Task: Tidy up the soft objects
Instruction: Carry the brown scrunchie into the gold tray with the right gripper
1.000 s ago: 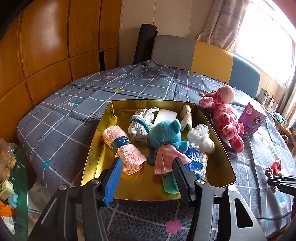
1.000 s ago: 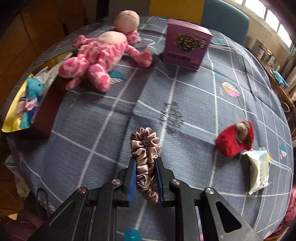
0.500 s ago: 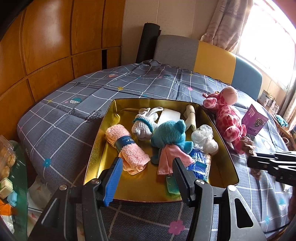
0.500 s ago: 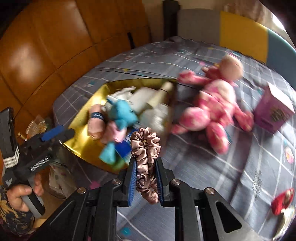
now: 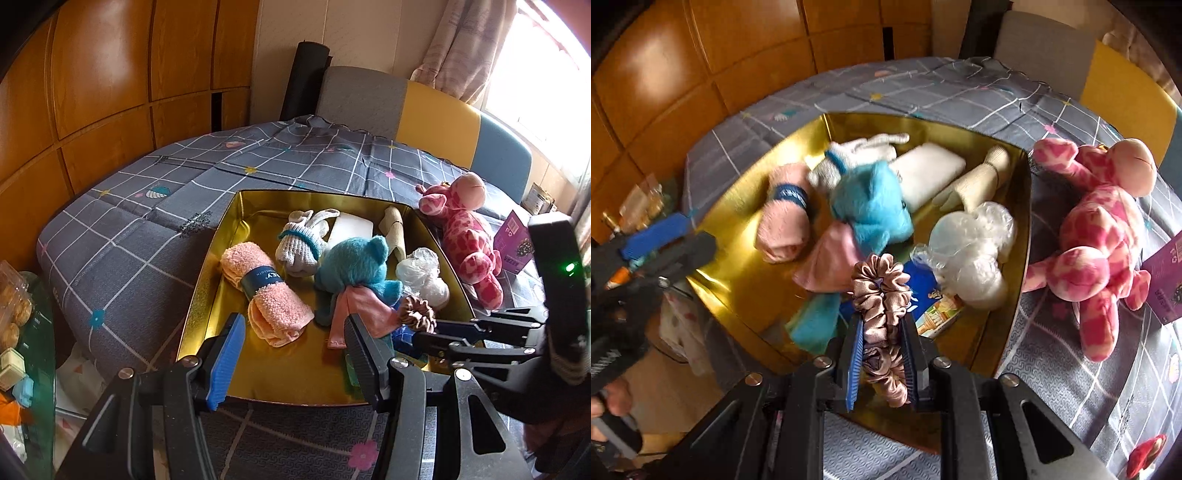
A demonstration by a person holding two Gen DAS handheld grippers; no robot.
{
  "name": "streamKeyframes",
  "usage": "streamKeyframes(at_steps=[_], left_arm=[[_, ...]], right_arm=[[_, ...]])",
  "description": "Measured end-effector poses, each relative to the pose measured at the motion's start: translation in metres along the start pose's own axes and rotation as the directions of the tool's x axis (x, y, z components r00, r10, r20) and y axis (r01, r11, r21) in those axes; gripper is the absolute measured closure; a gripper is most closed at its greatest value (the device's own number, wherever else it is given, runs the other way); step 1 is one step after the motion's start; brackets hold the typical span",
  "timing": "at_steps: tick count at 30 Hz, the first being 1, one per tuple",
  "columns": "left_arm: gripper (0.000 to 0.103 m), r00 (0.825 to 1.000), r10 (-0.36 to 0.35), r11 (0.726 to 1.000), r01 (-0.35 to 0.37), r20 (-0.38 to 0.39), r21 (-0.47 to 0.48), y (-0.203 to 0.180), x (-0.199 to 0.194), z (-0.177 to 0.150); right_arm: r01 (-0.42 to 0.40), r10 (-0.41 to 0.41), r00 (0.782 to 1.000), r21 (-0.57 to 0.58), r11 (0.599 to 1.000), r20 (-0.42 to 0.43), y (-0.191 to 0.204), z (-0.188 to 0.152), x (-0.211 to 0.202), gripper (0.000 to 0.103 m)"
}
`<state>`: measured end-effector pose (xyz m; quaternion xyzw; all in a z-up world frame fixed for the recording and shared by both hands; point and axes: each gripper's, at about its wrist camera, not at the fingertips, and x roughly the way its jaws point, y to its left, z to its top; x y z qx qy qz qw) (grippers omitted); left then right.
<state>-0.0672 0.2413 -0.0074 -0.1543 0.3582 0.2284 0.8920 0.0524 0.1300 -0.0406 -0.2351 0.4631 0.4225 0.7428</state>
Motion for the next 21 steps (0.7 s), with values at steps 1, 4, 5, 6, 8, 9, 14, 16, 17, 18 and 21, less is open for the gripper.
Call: streamKeyframes(at_steps=[1,4,5,6,8,9,14,16,17,18,21], left_arm=[[0.046,1.000,0.001,1.000,-0.001,0.000,0.000,0.000,0.000,0.000],[0.046,1.000,0.002,1.000,-0.002,0.002,-0.001,0.001,0.000,0.000],[0.046,1.000,0.002,1.000,-0.002,0.001,-0.002,0.001,0.000,0.000],[0.046,1.000,0.003,1.000,-0.003,0.000,-0.003,0.001,0.001,0.000],[0.046,1.000,0.002,1.000,-0.002,0.001,-0.001,0.001,0.001,0.000],[0.046,1.000,0.002,1.000,-0.002,0.003,0.001,0.001,0.000,0.000],[0.046,1.000,0.003,1.000,-0.003,0.014,0.003,0.000,-0.002,0.001],[0.046,1.000,0.002,1.000,-0.002,0.013,0.002,0.000,-0.003,0.001],[0.046,1.000,0.002,1.000,-0.003,0.013,0.004,-0.001,-0.004,0.001],[0.046,1.000,0.002,1.000,-0.002,0.016,0.006,-0.002,-0.004,0.001],[0.046,1.000,0.001,1.000,-0.001,0.020,0.008,-0.003,-0.006,0.002]], right_arm=[[0.005,-0.005,1.000,-0.004,1.000,-0.006,0.001,0.000,0.004,0.085],[0.012,-0.012,1.000,-0.008,1.000,-0.019,0.000,-0.004,0.013,0.085],[0.013,-0.013,1.000,-0.008,1.000,-0.016,-0.001,-0.006,0.013,0.085],[0.011,-0.012,1.000,-0.006,1.000,-0.013,-0.002,-0.006,0.013,0.085],[0.013,-0.013,1.000,-0.007,1.000,-0.013,-0.004,-0.007,0.013,0.085],[0.017,-0.017,1.000,-0.012,1.000,-0.013,-0.003,-0.007,0.013,0.085],[0.026,-0.026,1.000,-0.012,1.000,-0.009,-0.005,-0.012,0.012,0.085],[0.028,-0.028,1.000,-0.006,1.000,-0.010,-0.006,-0.014,0.011,0.084],[0.028,-0.028,1.000,-0.003,1.000,-0.010,-0.006,-0.013,0.011,0.083],[0.028,-0.028,1.000,0.002,1.000,-0.009,-0.007,-0.014,0.010,0.083],[0.031,-0.031,0.999,0.014,0.999,-0.009,-0.008,-0.015,0.010,0.081]])
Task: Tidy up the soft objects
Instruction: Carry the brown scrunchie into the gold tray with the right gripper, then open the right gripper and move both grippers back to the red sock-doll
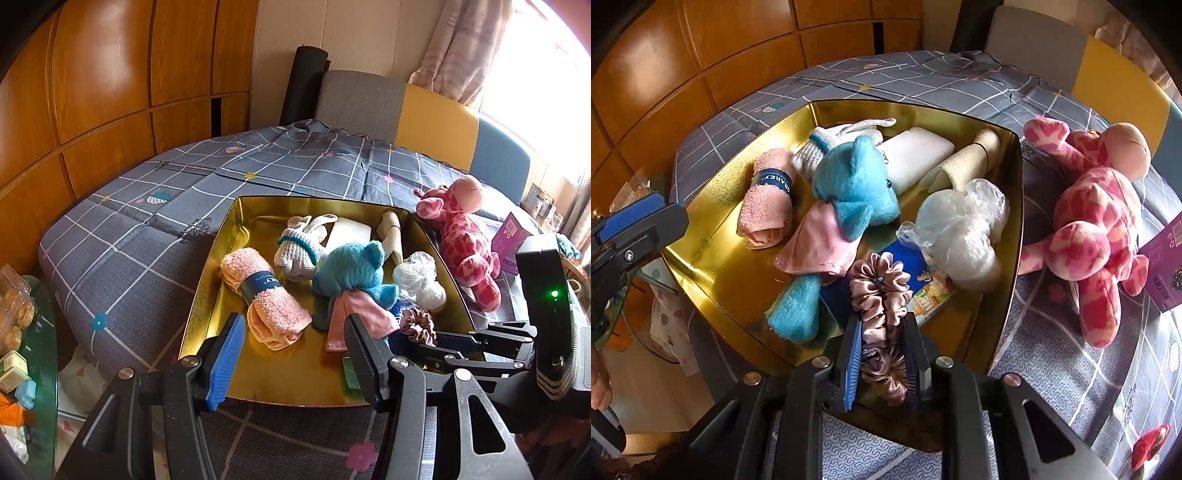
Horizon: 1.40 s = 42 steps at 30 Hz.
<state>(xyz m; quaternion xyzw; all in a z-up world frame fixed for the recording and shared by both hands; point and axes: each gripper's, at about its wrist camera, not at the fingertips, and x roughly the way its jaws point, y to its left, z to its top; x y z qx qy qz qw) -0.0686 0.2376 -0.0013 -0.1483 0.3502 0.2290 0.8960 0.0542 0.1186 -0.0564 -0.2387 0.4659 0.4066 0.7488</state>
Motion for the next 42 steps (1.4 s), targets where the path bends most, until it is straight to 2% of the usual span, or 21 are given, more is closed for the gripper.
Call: streamKeyframes(at_steps=[5,7,10,16,24,29,33,37,40,42], left_arm=[[0.046,1.000,-0.001,1.000,0.001,-0.001,0.000,-0.001,-0.001,0.000],[0.041,1.000,-0.002,1.000,0.002,0.000,-0.004,-0.001,-0.001,0.000],[0.040,1.000,-0.005,1.000,0.005,0.007,0.004,-0.005,-0.004,0.000],[0.040,1.000,-0.023,0.999,0.023,0.013,0.030,-0.015,-0.008,0.000],[0.038,0.995,-0.101,0.987,0.098,0.015,0.130,-0.058,-0.012,0.011],[0.038,0.984,-0.178,0.957,0.174,-0.006,0.230,-0.106,-0.011,0.018],[0.036,0.966,-0.252,0.911,0.255,-0.051,0.323,-0.155,-0.009,0.018],[0.035,0.944,-0.313,0.854,0.328,-0.104,0.404,-0.207,-0.004,0.014],[0.035,0.925,-0.349,0.809,0.379,-0.153,0.448,-0.245,0.003,0.007],[0.035,0.910,-0.370,0.774,0.412,-0.185,0.480,-0.273,0.008,0.003]], right_arm=[[-0.006,0.006,1.000,0.044,0.999,0.003,-0.004,-0.002,0.000,0.073],[-0.014,0.014,1.000,0.070,0.997,0.007,-0.007,-0.004,-0.002,0.069],[-0.021,0.017,0.999,0.102,0.995,0.046,-0.013,-0.006,-0.011,0.064],[-0.050,0.026,0.991,0.180,0.982,0.132,-0.038,-0.017,-0.043,0.063],[0.001,-0.048,0.989,0.316,0.949,0.141,-0.094,-0.059,-0.075,0.063],[0.065,-0.124,0.985,0.420,0.905,0.117,-0.143,-0.096,-0.097,0.063],[0.123,-0.199,0.975,0.521,0.845,0.094,-0.186,-0.133,-0.119,0.063],[0.177,-0.280,0.958,0.633,0.754,0.067,-0.232,-0.176,-0.147,0.063],[0.227,-0.342,0.940,0.717,0.659,0.017,-0.268,-0.204,-0.165,0.063],[0.264,-0.392,0.919,0.787,0.557,-0.030,-0.294,-0.225,-0.179,0.062]])
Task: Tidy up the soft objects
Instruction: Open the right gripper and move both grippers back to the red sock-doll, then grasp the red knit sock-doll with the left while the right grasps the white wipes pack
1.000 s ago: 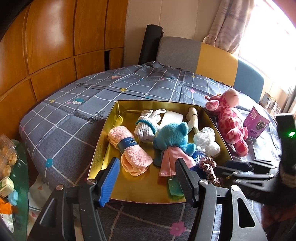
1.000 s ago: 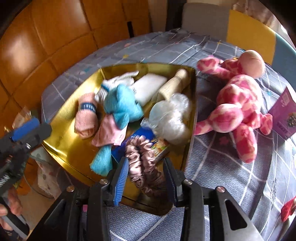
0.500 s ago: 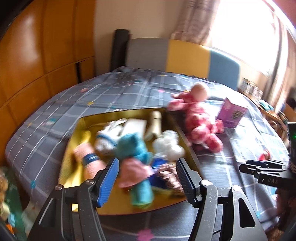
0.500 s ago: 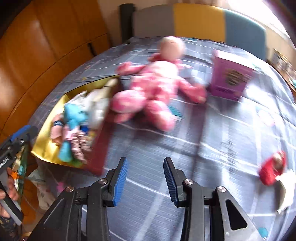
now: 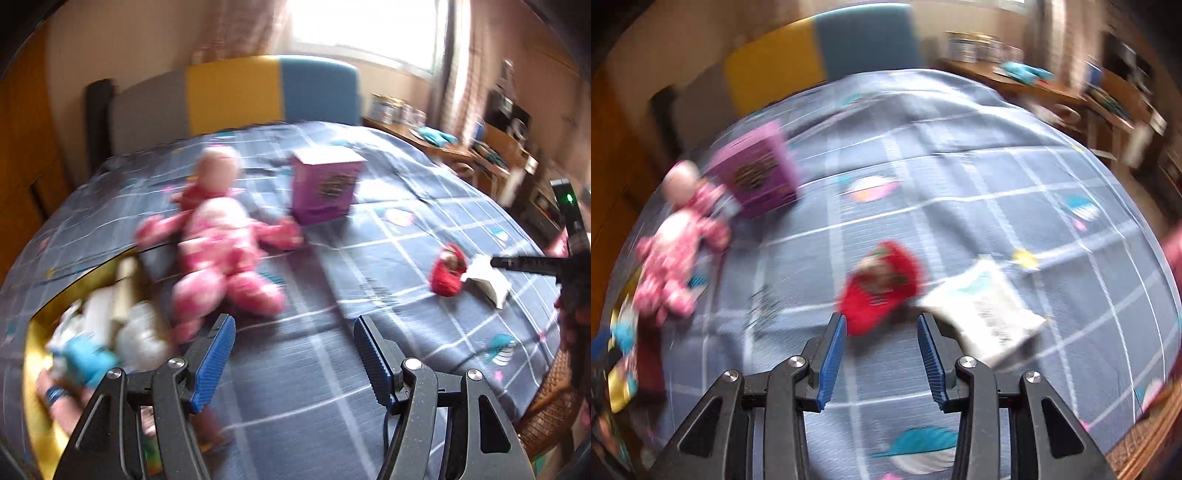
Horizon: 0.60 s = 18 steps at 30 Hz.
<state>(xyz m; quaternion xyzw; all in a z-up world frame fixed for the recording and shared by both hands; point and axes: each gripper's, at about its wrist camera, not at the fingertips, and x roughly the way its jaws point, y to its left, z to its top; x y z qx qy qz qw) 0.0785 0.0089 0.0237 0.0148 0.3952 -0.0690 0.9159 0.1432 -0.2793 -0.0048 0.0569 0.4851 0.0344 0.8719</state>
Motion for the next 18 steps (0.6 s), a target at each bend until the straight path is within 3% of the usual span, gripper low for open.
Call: streamKeyframes(at_steps=[5,9,12,18], left_arm=[[0.036,0.992,-0.108,0.989,0.114,-0.068,0.092,-0.053,0.042,0.019],[0.036,0.975,-0.181,0.968,0.199,-0.127,0.151,-0.097,0.077,0.033],[0.036,0.967,-0.200,0.955,0.228,-0.157,0.187,-0.126,0.104,0.045],[0.035,0.948,-0.236,0.932,0.283,-0.212,0.227,-0.168,0.149,0.060]], right_arm=[[0.043,-0.054,0.998,0.255,0.966,0.036,-0.074,0.009,0.000,0.062],[-0.039,-0.001,0.995,0.409,0.912,0.096,-0.107,0.002,-0.002,0.062],[-0.080,0.009,0.987,0.438,0.895,0.163,-0.114,0.002,-0.012,0.062],[-0.128,0.061,0.985,0.455,0.881,0.159,-0.116,0.003,-0.007,0.062]])
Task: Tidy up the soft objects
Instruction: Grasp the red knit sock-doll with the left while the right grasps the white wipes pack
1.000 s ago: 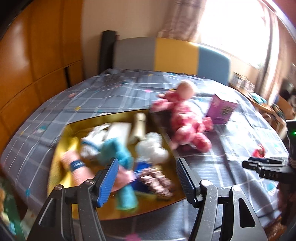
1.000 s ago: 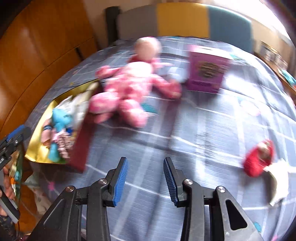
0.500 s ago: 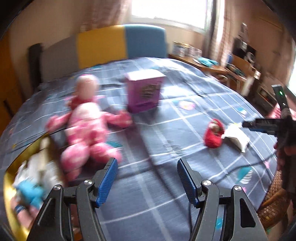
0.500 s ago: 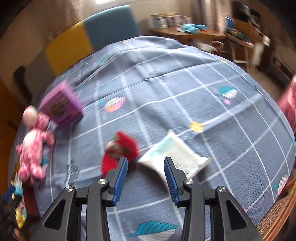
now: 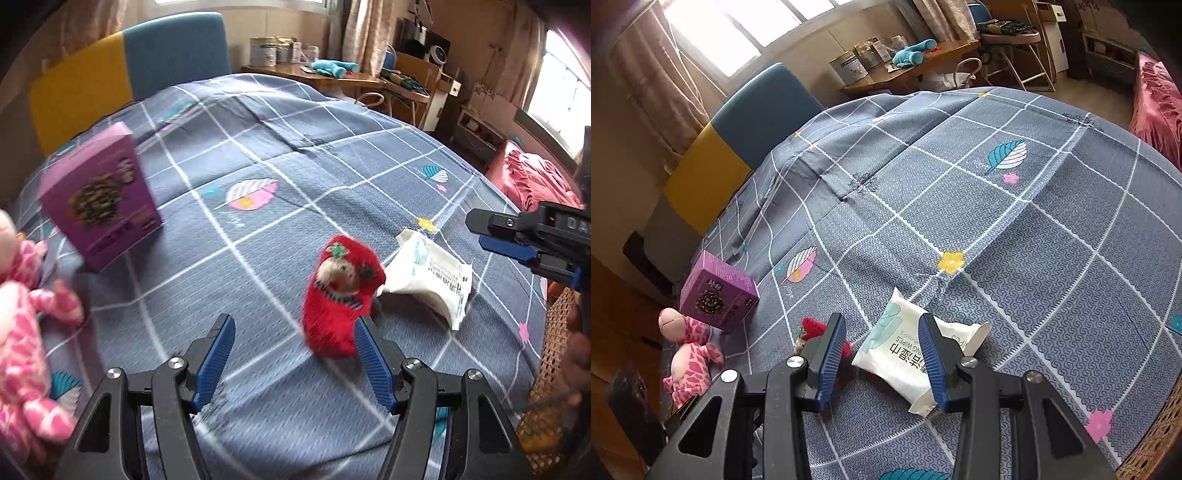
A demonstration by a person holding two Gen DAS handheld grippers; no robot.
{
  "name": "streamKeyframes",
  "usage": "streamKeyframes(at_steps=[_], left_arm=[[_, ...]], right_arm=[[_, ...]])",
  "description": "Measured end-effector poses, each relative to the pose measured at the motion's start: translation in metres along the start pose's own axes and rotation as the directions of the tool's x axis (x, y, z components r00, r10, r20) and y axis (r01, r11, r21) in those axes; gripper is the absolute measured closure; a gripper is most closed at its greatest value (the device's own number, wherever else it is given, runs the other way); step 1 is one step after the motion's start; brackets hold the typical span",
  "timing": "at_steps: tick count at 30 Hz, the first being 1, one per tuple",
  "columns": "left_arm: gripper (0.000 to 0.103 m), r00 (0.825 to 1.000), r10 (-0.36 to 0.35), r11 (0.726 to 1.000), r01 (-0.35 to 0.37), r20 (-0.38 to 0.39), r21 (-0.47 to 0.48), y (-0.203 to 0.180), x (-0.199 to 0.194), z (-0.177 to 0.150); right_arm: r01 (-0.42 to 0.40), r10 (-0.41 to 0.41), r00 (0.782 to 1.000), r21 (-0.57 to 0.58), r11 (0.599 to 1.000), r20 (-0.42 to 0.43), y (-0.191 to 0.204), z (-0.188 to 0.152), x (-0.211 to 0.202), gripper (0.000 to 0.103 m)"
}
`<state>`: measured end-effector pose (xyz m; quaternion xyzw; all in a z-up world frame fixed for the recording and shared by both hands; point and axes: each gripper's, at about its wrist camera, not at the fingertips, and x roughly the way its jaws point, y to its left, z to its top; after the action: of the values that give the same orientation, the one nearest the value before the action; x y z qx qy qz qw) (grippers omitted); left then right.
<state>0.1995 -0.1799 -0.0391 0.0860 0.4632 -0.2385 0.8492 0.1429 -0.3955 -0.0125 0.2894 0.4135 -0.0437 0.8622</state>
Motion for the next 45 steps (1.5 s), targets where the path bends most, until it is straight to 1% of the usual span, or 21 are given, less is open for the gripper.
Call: streamKeyframes(at_steps=[4,8,9,10,11,12,13,14,16,17,21,23,25,28,31,33,35,40,41,43,45], left_arm=[[0.030,1.000,-0.017,0.999,0.017,-0.018,0.039,-0.014,0.024,0.012],[0.031,0.999,-0.027,0.998,0.029,-0.045,0.051,-0.021,0.046,0.017],[0.036,0.998,-0.035,0.998,0.037,-0.057,0.048,-0.022,0.051,0.017],[0.057,0.997,-0.047,0.998,0.050,-0.064,0.047,-0.023,0.054,0.016],[0.066,0.996,-0.063,0.997,0.066,-0.069,0.045,-0.024,0.056,0.014],[0.070,0.996,-0.071,0.997,0.074,-0.062,0.036,-0.023,0.054,0.013],[0.083,0.996,-0.074,0.997,0.076,-0.050,0.029,-0.022,0.051,0.012],[0.088,0.996,-0.086,0.996,0.087,-0.036,0.017,-0.019,0.046,0.010],[0.089,0.995,-0.096,0.995,0.096,-0.012,-0.016,-0.011,0.032,0.006],[0.089,0.995,-0.099,0.995,0.099,-0.002,-0.030,-0.006,0.026,0.003],[0.089,0.995,-0.093,0.994,0.094,0.031,-0.052,0.008,-0.006,-0.014],[0.089,0.994,-0.100,0.993,0.103,0.046,-0.064,0.016,-0.023,-0.026],[0.089,0.992,-0.111,0.990,0.115,0.058,-0.086,0.023,-0.037,-0.037],[0.089,0.991,-0.114,0.984,0.122,0.073,-0.128,0.036,-0.056,-0.053],[0.089,0.991,-0.101,0.982,0.114,0.091,-0.151,0.044,-0.071,-0.068],[0.089,0.990,-0.098,0.978,0.114,0.101,-0.174,0.050,-0.080,-0.077],[0.089,0.990,-0.091,0.976,0.110,0.110,-0.188,0.053,-0.089,-0.086],[0.089,0.989,-0.079,0.975,0.103,0.128,-0.199,0.059,-0.109,-0.101],[0.089,0.988,-0.078,0.973,0.104,0.133,-0.204,0.060,-0.112,-0.103],[0.089,0.988,-0.075,0.972,0.103,0.138,-0.212,0.061,-0.118,-0.107],[0.089,0.987,-0.070,0.972,0.101,0.145,-0.214,0.061,-0.123,-0.110]], right_arm=[[-0.023,0.024,1.000,0.033,0.999,-0.013,-0.005,0.001,0.003,0.062],[-0.036,0.036,0.999,0.050,0.998,-0.008,-0.009,0.002,0.002,0.062],[-0.036,0.037,0.999,0.056,0.998,-0.005,-0.010,0.002,0.002,0.062],[-0.036,0.037,0.999,0.061,0.998,-0.003,-0.010,0.002,0.002,0.062],[-0.037,0.037,0.999,0.065,0.997,-0.002,-0.011,0.002,0.002,0.062],[-0.037,0.038,0.999,0.068,0.997,-0.003,-0.011,0.002,0.002,0.062],[-0.038,0.039,0.999,0.072,0.997,-0.004,-0.012,0.002,0.002,0.062],[-0.038,0.039,0.999,0.074,0.997,-0.005,-0.012,0.002,0.002,0.062],[-0.035,0.036,0.999,0.078,0.996,-0.007,-0.012,0.002,0.003,0.061],[-0.034,0.034,0.999,0.082,0.996,-0.008,-0.013,0.002,0.003,0.056],[-0.011,0.013,0.999,0.059,0.998,-0.047,-0.008,0.000,0.010,0.048],[0.005,-0.004,0.996,0.011,1.000,-0.088,-0.001,0.000,0.017,0.045],[0.036,-0.049,0.989,-0.092,0.995,-0.142,0.012,0.001,0.026,0.043],[0.056,-0.117,0.973,-0.292,0.955,-0.197,0.034,0.006,0.037,0.035],[0.066,-0.203,0.947,-0.469,0.881,-0.248,0.049,0.008,0.052,0.033],[0.043,-0.248,0.923,-0.560,0.827,-0.295,0.054,0.004,0.063,0.033],[0.054,-0.303,0.904,-0.623,0.780,-0.302,0.056,0.000,0.071,0.031],[0.062,-0.405,0.865,-0.736,0.674,-0.298,0.062,-0.006,0.087,0.029],[0.057,-0.419,0.856,-0.750,0.658,-0.302,0.062,-0.008,0.090,0.029],[0.051,-0.433,0.846,-0.762,0.646,-0.310,0.062,-0.010,0.094,0.029],[0.061,-0.440,0.848,-0.770,0.635,-0.296,0.062,-0.011,0.097,0.029]])
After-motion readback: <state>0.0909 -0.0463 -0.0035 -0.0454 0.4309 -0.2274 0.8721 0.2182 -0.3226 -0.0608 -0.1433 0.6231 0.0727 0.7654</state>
